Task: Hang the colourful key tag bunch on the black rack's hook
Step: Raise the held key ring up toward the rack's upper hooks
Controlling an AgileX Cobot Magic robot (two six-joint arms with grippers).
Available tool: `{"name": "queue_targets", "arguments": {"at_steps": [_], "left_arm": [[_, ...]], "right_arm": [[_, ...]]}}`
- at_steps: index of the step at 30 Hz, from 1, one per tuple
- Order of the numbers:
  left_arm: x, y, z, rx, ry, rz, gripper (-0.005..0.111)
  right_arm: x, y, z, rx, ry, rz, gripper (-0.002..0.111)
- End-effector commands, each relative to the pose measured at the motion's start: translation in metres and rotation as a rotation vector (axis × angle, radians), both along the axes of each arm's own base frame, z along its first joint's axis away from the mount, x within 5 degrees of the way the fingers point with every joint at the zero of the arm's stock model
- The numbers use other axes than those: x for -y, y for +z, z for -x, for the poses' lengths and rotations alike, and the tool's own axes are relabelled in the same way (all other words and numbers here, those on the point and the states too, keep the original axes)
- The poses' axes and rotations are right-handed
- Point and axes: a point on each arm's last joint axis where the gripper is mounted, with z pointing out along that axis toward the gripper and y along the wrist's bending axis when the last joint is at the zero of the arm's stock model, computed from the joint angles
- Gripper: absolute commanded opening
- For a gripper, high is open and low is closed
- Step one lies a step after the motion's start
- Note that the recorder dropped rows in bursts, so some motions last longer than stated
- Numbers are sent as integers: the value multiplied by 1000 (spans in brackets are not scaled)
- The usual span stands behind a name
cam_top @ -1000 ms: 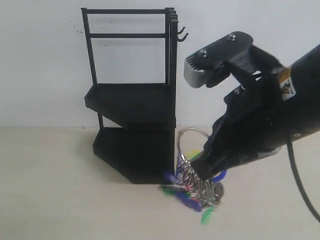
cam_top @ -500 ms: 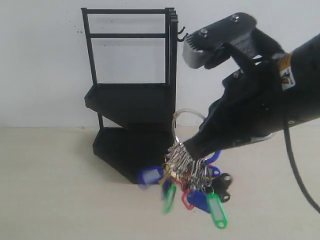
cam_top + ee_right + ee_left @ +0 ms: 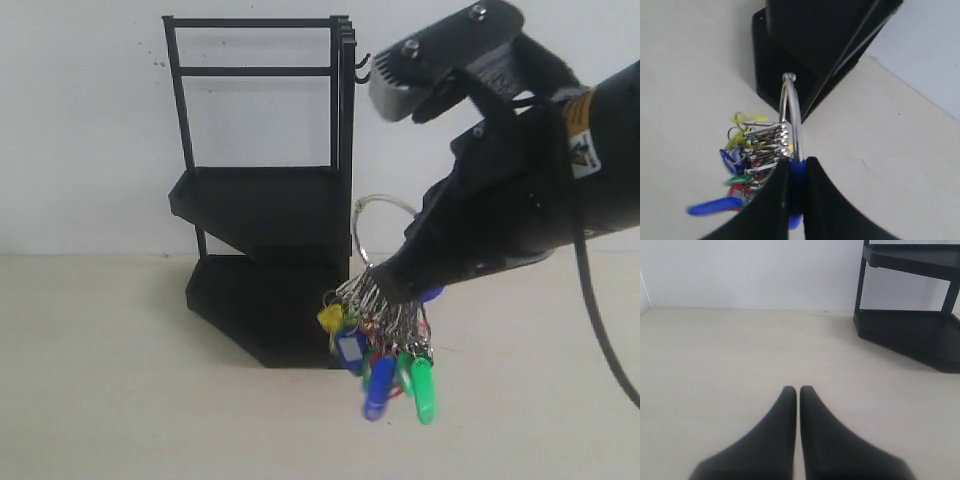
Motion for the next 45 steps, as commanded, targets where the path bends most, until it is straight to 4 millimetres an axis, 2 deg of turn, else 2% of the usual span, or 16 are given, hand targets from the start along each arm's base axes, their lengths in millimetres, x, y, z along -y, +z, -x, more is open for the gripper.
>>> {"name": "queue_targets", "arguments": {"at_steps": [1, 4, 7, 10, 12, 14, 15, 19, 24, 30, 36, 39, 45], "left_arm": [[0, 1, 0, 1, 2, 3, 4], [0, 1, 0, 1, 2, 3, 4], [0, 1, 0, 1, 2, 3, 4], [0, 1, 0, 1, 2, 3, 4], [0, 1, 0, 1, 2, 3, 4], [0, 1, 0, 1, 2, 3, 4], [0, 1, 0, 1, 2, 3, 4], [0, 1, 0, 1, 2, 3, 4], [0, 1, 0, 1, 2, 3, 4], [0, 1, 0, 1, 2, 3, 4], [0, 1, 0, 1, 2, 3, 4], [0, 1, 0, 1, 2, 3, 4], [0, 1, 0, 1, 2, 3, 4]], "right_arm": [[-5, 2, 7, 38, 149, 86, 0], [4, 6, -3, 26, -45, -35, 0], [-2, 2, 5, 41, 118, 84, 0], [5, 8, -4, 41, -57, -44, 0], [0, 6, 0, 30, -6, -38, 0], [-8, 2, 7, 51, 136, 70, 0], [-8, 2, 7, 56, 125, 70, 0], [6, 9, -9, 112, -84, 1, 0], [13, 18, -18, 241, -154, -1, 0], [15, 35, -31, 478, -234, -24, 0], [7, 32, -51, 625, -265, -21, 0], [9, 30, -69, 615, -337, -90, 0], [14, 25, -103, 600, -386, -84, 0]]}}
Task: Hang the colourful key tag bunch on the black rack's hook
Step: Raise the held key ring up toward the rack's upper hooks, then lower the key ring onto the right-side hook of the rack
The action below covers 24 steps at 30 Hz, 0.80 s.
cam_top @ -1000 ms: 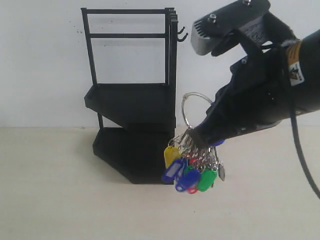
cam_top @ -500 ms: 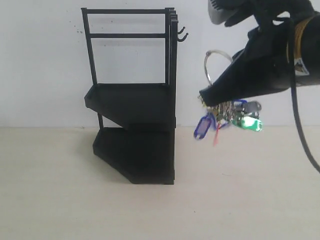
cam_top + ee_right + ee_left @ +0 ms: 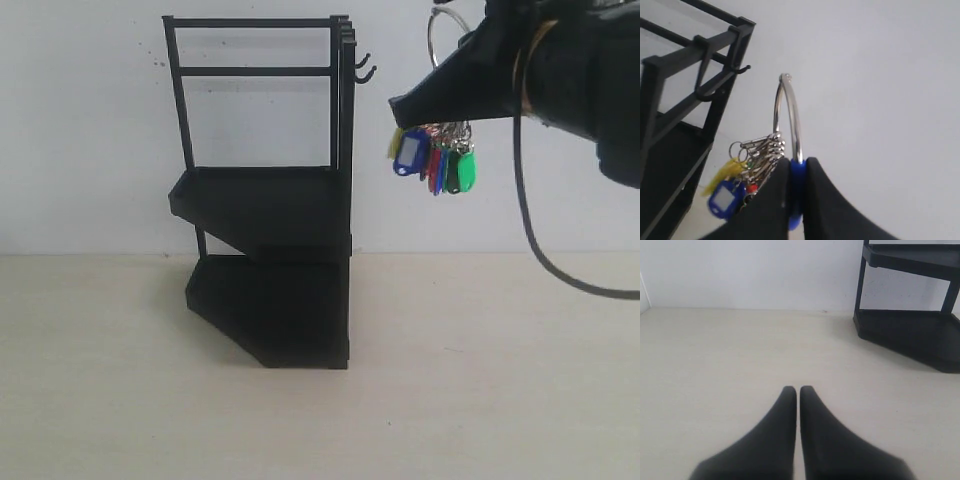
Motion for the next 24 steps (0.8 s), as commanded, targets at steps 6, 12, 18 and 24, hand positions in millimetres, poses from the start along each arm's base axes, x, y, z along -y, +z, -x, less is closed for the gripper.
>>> {"name": "queue_targets", "arguments": {"at_steps": [6, 12, 18, 24], "left_arm": [[0, 1, 0, 1, 2, 3, 4], [0, 1, 0, 1, 2, 3, 4], [0, 1, 0, 1, 2, 3, 4], [0, 1, 0, 1, 2, 3, 4]], "right_arm": [[-6, -6, -44, -11, 63, 11, 0], [-17, -17, -63, -22, 62, 39, 0], [-26, -24, -73, -36, 73, 8, 0], [-36, -25, -71, -67, 181, -26, 0]]}}
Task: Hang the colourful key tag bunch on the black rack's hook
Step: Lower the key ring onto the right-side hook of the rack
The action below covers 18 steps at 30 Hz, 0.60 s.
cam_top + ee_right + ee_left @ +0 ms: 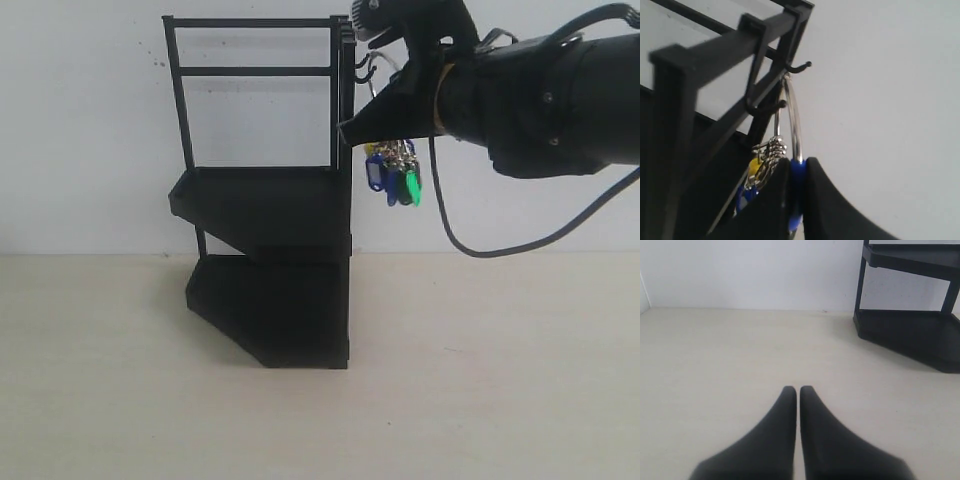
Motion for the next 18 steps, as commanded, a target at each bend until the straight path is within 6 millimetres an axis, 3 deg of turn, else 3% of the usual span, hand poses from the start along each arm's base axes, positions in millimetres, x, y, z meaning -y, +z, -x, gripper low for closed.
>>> {"name": "queue_targets", "arguments": {"at_steps": [1, 18], "left_arm": [[0, 1, 0, 1, 2, 3, 4], [0, 1, 0, 1, 2, 3, 4]], "right_arm": [[-2, 7, 1, 9, 53, -16, 0], [-2, 4, 2, -24, 45, -60, 0]]}}
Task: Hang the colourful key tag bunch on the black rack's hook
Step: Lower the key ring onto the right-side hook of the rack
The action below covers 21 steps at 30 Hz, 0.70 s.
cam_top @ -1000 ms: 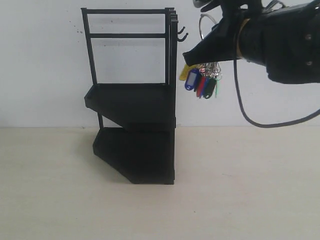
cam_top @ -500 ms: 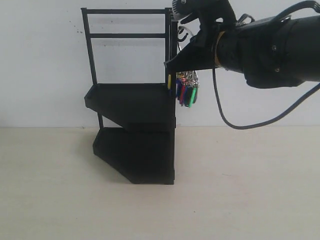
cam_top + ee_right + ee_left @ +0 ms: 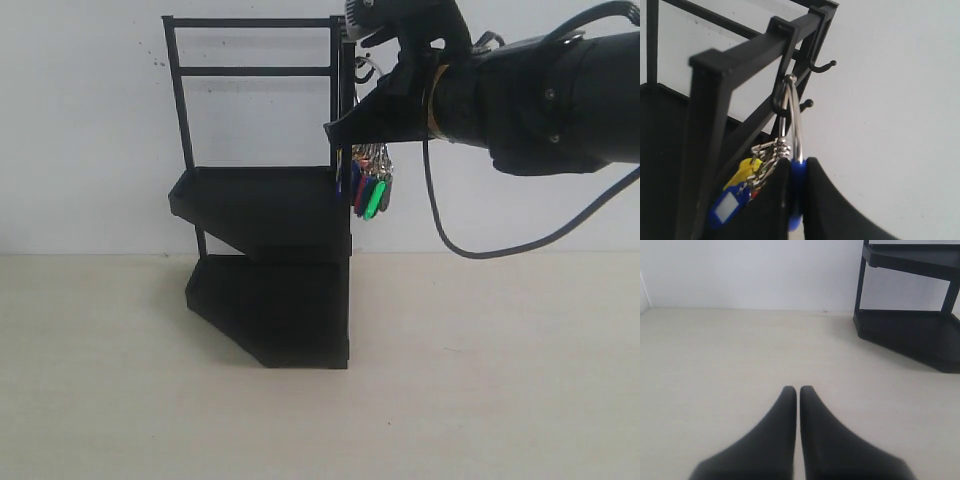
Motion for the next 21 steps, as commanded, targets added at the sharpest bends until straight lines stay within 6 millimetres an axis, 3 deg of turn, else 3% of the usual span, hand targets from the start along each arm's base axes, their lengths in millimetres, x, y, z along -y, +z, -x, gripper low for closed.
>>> {"name": "queue_targets", "arguments": {"at_steps": [1, 7, 14, 21], "left_arm": [[0, 1, 0, 1, 2, 3, 4], [0, 1, 0, 1, 2, 3, 4], [0, 1, 0, 1, 2, 3, 4], [0, 1, 0, 1, 2, 3, 4]], "right_arm": [[3, 6, 0, 10, -9, -14, 0], [3, 5, 0, 0, -11, -27, 4], [3, 5, 0, -1, -18, -26, 49], [18, 11, 2, -14, -167, -76, 51]]}}
